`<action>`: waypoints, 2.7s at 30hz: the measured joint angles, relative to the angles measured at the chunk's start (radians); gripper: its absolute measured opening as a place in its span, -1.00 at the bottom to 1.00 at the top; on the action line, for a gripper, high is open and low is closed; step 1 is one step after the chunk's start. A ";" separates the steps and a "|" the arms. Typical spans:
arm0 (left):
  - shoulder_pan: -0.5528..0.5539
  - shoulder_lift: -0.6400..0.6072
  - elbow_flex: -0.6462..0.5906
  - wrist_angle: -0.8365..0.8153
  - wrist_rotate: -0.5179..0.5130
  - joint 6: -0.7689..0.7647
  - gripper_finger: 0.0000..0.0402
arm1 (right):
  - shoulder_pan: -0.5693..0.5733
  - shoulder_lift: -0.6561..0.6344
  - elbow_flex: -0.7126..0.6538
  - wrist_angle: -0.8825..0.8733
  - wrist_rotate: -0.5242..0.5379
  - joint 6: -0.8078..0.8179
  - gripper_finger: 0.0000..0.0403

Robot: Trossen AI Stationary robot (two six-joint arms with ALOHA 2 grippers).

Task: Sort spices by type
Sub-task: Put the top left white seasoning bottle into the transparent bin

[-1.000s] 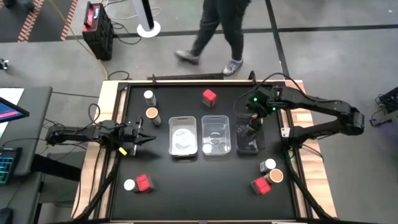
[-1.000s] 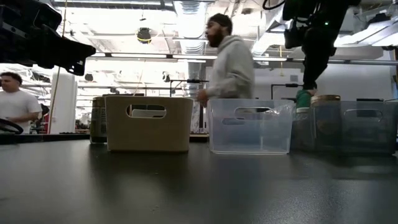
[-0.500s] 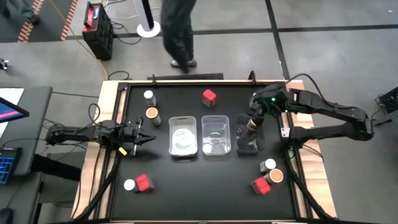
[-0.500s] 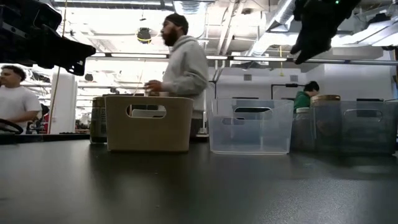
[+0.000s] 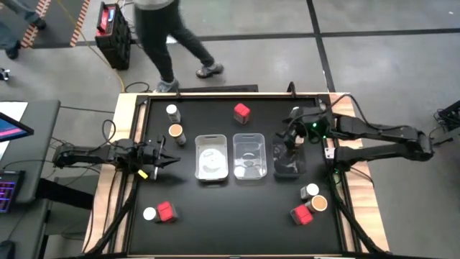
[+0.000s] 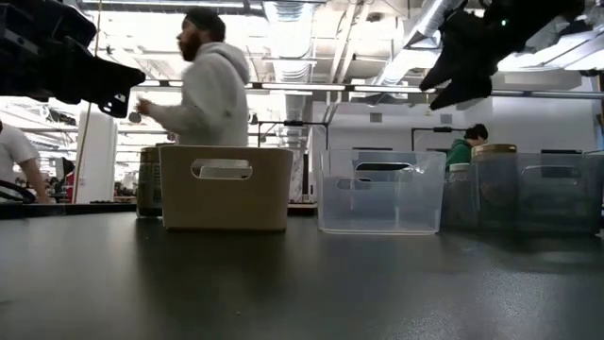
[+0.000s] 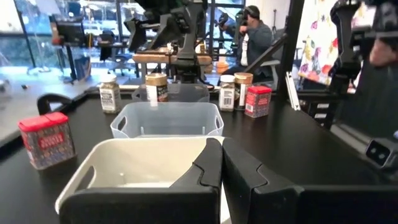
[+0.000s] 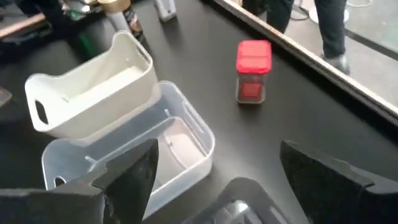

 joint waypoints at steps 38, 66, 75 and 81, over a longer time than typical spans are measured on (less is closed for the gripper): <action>0.001 0.001 0.046 -0.008 -0.300 0.060 -1.00 | -0.021 0.277 -0.112 0.400 0.043 -0.136 0.80; 0.010 0.006 0.052 -0.026 -0.386 -0.023 -0.04 | -0.018 0.279 -0.112 0.436 0.043 -0.152 0.80; 0.022 0.014 0.052 -0.021 -0.459 -0.022 0.32 | -0.018 0.279 -0.112 0.436 0.043 -0.154 0.80; 0.022 0.015 0.051 -0.013 -0.461 -0.111 0.43 | -0.018 0.279 -0.112 0.435 0.043 -0.151 0.80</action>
